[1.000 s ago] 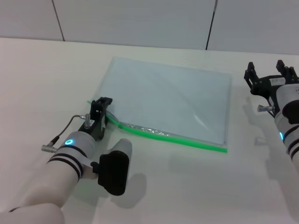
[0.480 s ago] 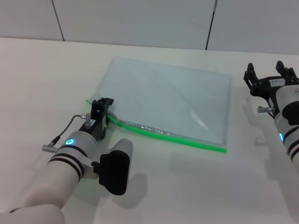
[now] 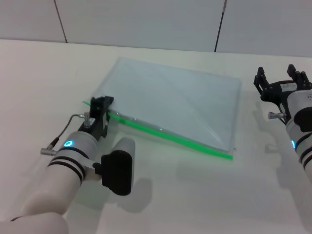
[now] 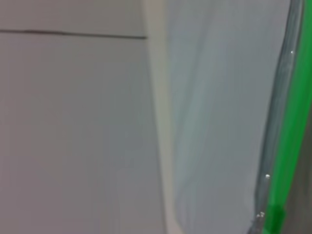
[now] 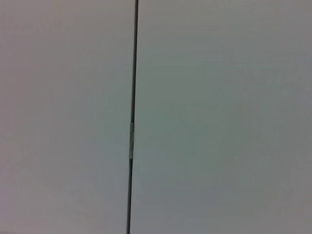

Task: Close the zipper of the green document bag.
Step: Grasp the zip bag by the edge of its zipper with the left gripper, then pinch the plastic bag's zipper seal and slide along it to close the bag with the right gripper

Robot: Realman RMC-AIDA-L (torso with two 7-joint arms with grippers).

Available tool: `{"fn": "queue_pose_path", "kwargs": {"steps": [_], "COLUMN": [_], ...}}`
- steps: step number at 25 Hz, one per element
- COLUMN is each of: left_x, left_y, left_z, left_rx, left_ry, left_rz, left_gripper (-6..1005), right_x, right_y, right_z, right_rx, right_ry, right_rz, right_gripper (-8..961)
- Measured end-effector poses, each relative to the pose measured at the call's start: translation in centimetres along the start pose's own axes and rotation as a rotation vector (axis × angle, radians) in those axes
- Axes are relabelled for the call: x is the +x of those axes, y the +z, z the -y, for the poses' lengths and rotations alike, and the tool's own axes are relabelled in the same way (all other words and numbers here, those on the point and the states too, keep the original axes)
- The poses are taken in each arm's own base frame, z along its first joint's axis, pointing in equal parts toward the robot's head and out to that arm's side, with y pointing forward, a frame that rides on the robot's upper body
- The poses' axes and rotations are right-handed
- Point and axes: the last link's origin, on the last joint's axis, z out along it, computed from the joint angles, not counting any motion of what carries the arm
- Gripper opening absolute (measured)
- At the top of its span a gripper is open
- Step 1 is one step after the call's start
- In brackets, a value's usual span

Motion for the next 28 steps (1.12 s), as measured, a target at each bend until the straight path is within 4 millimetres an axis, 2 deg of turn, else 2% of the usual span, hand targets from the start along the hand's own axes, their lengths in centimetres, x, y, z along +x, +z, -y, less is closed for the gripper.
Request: {"fn": "queue_pose_path", "kwargs": {"steps": [4, 10, 15, 20, 28], "left_x": [-0.1, 0.0, 0.0, -0.1, -0.6], "left_y": [0.0, -0.1, -0.1, -0.2, -0.5], "left_z": [0.8, 1.0, 0.9, 1.0, 1.3], "left_rx": [0.054, 0.067, 0.063, 0.066, 0.108], "left_ry": [-0.037, -0.053, -0.063, -0.076, -0.097], "left_rz": [0.017, 0.012, 0.010, 0.012, 0.032], "left_gripper": [188, 67, 54, 54, 55], "right_x": [0.0, 0.1, 0.1, 0.2, -0.2], "right_y": [0.0, -0.1, -0.3, -0.7, -2.6], "right_z": [0.0, 0.0, -0.7, -2.5, -6.6], "right_rx": [-0.001, -0.004, -0.030, -0.101, -0.295], "right_ry": [-0.001, -0.003, -0.004, 0.001, -0.028], "right_rz": [-0.001, 0.000, -0.004, -0.022, -0.001], "right_gripper": [758, 757, 758, 759, 747]}}
